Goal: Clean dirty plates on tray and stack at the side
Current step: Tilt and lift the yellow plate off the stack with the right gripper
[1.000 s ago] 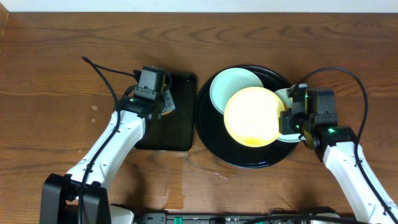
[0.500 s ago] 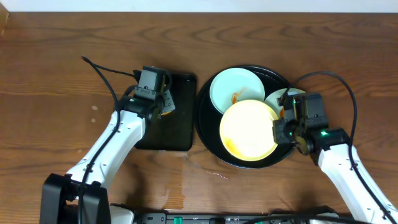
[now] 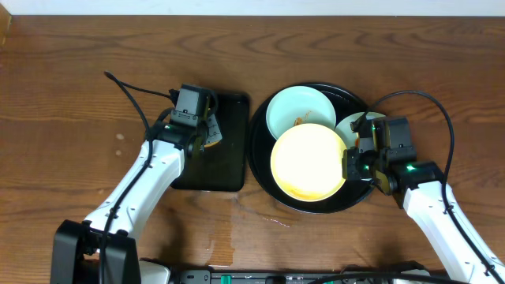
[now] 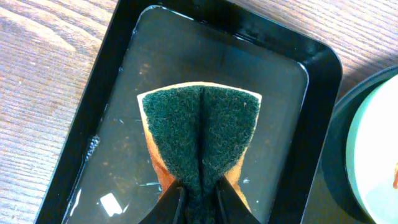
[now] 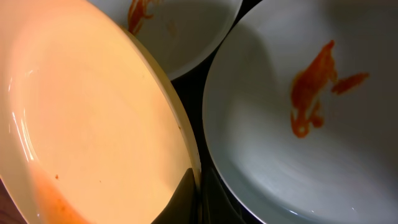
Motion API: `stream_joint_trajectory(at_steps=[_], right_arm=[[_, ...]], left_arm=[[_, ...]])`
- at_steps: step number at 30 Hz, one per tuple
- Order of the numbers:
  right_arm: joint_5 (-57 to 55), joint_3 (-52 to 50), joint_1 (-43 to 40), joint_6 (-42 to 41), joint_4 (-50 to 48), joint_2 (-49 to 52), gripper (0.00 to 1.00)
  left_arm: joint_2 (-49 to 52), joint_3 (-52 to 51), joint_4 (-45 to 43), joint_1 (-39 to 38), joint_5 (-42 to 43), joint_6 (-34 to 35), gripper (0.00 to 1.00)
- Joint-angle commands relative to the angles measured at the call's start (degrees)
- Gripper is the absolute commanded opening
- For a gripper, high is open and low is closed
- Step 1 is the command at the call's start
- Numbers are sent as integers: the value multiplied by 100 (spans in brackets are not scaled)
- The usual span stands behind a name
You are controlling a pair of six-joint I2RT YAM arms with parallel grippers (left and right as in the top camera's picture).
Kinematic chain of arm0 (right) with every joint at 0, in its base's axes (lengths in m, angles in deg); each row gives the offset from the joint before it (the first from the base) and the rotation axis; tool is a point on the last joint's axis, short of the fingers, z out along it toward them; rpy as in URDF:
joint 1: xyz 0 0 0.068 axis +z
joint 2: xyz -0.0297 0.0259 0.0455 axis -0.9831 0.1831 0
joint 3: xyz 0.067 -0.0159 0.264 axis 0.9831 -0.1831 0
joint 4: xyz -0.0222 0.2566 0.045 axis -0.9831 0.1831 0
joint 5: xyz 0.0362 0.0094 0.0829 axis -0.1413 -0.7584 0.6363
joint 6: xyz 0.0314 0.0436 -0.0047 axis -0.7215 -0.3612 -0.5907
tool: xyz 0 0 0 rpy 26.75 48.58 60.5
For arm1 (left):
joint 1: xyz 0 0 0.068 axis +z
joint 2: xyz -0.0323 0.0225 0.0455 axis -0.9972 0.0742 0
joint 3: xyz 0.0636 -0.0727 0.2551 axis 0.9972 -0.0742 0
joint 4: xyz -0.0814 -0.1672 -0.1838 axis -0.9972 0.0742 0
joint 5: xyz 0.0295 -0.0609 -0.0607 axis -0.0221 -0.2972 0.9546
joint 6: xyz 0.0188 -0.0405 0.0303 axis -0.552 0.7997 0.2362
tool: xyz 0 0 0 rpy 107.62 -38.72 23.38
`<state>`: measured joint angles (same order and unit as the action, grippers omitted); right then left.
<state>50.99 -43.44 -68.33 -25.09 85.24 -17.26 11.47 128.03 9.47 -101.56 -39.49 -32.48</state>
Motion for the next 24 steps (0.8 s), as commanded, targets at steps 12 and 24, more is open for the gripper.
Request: stream_joint_trajectory(at_steps=[12, 24], right_arm=[[385, 107, -203, -802, 173, 153, 1], [234, 109, -205, -525, 162, 417, 1]], left_arm=[[-11, -59, 17, 11, -94, -79, 14], [-11, -59, 15, 11, -94, -79, 15]])
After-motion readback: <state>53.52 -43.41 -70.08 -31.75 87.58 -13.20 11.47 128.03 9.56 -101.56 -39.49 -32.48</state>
